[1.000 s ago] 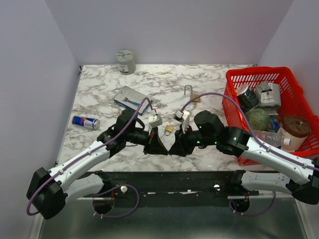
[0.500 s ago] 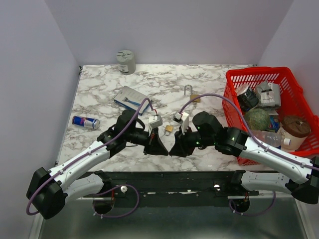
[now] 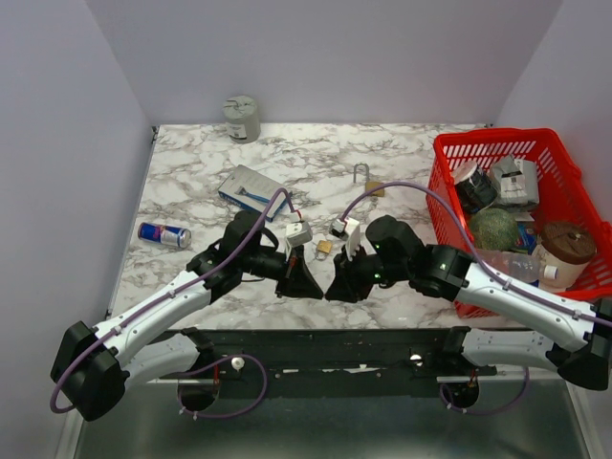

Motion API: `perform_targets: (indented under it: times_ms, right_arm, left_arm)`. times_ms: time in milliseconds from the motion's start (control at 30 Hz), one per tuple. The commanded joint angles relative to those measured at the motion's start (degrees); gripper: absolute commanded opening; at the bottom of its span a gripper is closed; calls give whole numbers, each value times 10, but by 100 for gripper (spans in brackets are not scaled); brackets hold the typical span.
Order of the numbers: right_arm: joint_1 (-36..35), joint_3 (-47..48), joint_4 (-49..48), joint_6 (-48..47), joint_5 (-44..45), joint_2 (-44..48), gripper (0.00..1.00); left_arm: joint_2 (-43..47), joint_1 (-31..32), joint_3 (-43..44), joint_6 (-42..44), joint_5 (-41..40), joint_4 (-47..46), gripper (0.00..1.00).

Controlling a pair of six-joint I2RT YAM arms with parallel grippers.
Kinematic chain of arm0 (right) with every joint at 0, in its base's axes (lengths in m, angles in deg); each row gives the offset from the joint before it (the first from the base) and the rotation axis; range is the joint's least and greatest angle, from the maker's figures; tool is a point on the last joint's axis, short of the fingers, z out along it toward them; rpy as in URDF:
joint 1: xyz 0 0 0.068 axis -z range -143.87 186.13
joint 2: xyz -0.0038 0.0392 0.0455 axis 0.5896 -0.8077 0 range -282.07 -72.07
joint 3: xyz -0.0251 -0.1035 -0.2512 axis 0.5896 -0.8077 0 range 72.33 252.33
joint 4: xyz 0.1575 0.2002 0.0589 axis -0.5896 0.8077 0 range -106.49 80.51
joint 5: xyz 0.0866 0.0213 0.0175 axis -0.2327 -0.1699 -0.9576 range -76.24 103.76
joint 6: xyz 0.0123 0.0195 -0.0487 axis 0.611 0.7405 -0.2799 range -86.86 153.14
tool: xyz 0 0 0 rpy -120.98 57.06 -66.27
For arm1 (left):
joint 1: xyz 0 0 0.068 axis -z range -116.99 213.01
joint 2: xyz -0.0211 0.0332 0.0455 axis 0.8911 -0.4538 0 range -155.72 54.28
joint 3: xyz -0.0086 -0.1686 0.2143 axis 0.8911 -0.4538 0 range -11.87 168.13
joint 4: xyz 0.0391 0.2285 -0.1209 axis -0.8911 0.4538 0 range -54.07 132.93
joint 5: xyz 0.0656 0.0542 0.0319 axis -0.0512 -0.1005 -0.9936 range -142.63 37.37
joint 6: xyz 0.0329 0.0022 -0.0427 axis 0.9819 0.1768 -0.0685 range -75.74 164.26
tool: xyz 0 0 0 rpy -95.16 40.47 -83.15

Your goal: Unlock with the key

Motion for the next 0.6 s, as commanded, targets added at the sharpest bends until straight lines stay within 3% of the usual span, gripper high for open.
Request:
perform_targets:
  times_ms: [0,67,167,200,367,400,433,467,567]
  right_arm:
    - [1,-7,4,-11,-22,-7,26]
    - [1,-7,3,-12,-26,-8,23]
    - [2,-8,3,-13,-26,-10,11]
    - [1,-8,4,-13,-26,-9,3]
    - [1,-16,-2,-9,-16,0,1]
    - [1,-18,-2,-6,-11,2,1]
    - [2,-21,-6,-4,-5,3,1]
    - [5,-25,-7,-1,7,5,1]
    - [33,-49,-26,9,15,6,1]
  left_arm:
    - [2,4,18,15,15,2,0]
    - [3,4,18,15,14,3,0]
    - [7,5,18,15,7,4,0]
    - [7,5,18,17,5,3,0]
    - [12,5,18,19,-20,7,0]
    - [12,5,19,20,-28,10,5]
    - [14,4,20,21,-36,16,16]
    - [16,4,21,24,-45,20,37]
    - [32,2,22,24,-100,28,71]
